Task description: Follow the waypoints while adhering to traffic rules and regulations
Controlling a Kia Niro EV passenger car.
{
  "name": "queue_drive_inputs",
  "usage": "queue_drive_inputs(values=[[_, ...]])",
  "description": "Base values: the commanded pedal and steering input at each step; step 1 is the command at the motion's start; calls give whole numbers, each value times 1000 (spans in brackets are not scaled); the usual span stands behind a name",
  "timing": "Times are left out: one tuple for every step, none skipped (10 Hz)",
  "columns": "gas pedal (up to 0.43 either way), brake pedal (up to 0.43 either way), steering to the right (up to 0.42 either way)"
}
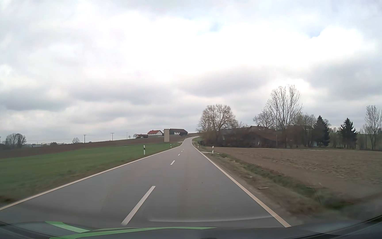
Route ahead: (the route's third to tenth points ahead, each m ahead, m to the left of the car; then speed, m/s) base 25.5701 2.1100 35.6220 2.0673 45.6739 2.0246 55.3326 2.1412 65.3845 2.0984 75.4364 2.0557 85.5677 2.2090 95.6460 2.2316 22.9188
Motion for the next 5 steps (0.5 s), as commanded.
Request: queue_drive_inputs(values=[[268,0,0],[268,0,-1],[268,0,-2],[268,0,-2],[268,0,-2]])
